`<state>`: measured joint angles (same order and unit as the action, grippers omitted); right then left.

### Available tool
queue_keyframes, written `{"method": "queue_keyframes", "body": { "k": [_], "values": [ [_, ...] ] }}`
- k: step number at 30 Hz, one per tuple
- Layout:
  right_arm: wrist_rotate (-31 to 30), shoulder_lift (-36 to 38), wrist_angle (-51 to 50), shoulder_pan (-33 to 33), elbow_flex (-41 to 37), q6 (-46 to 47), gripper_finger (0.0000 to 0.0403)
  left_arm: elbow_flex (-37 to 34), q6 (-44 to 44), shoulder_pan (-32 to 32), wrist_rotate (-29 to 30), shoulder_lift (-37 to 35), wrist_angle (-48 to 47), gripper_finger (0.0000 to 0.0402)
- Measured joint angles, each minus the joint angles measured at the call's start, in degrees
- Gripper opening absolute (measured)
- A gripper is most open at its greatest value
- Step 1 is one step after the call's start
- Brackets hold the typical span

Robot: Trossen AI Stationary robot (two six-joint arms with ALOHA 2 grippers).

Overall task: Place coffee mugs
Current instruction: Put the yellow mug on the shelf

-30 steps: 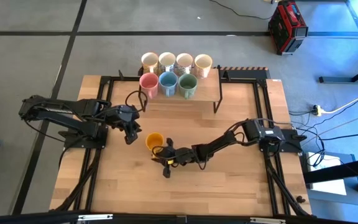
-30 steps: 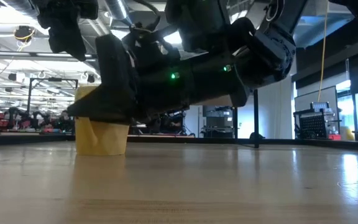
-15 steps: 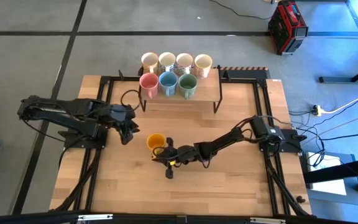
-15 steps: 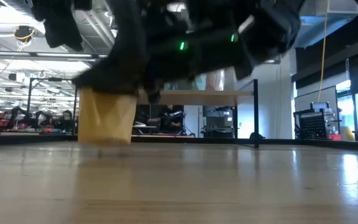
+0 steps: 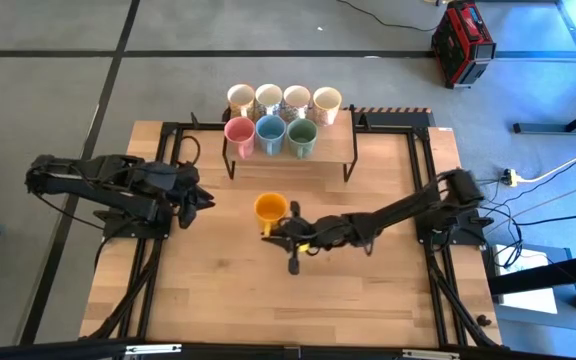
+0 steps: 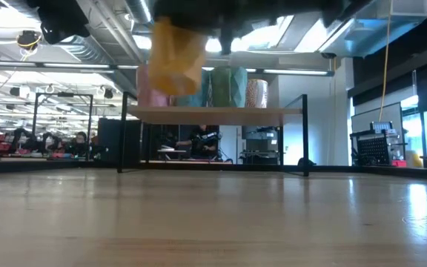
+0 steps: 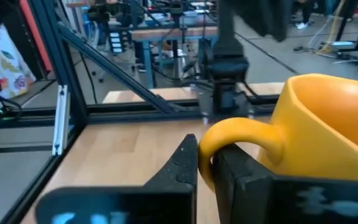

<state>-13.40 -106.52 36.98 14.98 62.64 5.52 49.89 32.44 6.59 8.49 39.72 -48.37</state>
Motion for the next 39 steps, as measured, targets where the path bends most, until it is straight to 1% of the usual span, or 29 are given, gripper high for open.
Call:
{"method": "queue_keyframes", "body": {
  "k": [8,11,17,23,25,31,33,39],
  "values": [
    [-1.0,13.9,-3.1,-1.7,-9.0,-0.2,0.0007,0.0,-3.0,0.0,-1.5,-0.3,0.3,0.0103],
    [-0.5,18.6,-7.3,-2.5,-11.1,-0.4,0.0007,0.0,-3.1,0.0,-1.5,-0.3,0.4,0.0103],
    [1.7,27.3,-17.8,-4.5,-11.4,-3.0,0.0007,0.0,-4.4,0.0,-1.2,-0.3,0.4,0.0103],
    [2.9,33.5,-24.0,-7.3,-11.4,-4.8,0.0007,0.0,-4.6,-0.1,-0.1,-0.3,0.6,0.0103],
    [3.1,35.2,-27.5,-8.3,-11.4,-5.5,0.0007,0.0,-4.7,-0.1,0.0,-0.3,0.6,0.0103],
    [5.0,40.1,-34.3,-12.6,-11.4,-7.5,0.0007,0.0,-6.1,-0.1,0.0,-0.3,1.4,0.0103],
    [6.5,41.0,-36.3,-14.8,-11.4,-7.8,0.0007,0.0,-6.1,-0.1,0.0,-0.3,1.6,0.0103],
    [14.9,42.8,-38.5,-22.9,-11.4,-9.4,0.0007,0.0,-6.1,-0.1,0.1,-0.3,1.9,0.0103]
  ]
}}
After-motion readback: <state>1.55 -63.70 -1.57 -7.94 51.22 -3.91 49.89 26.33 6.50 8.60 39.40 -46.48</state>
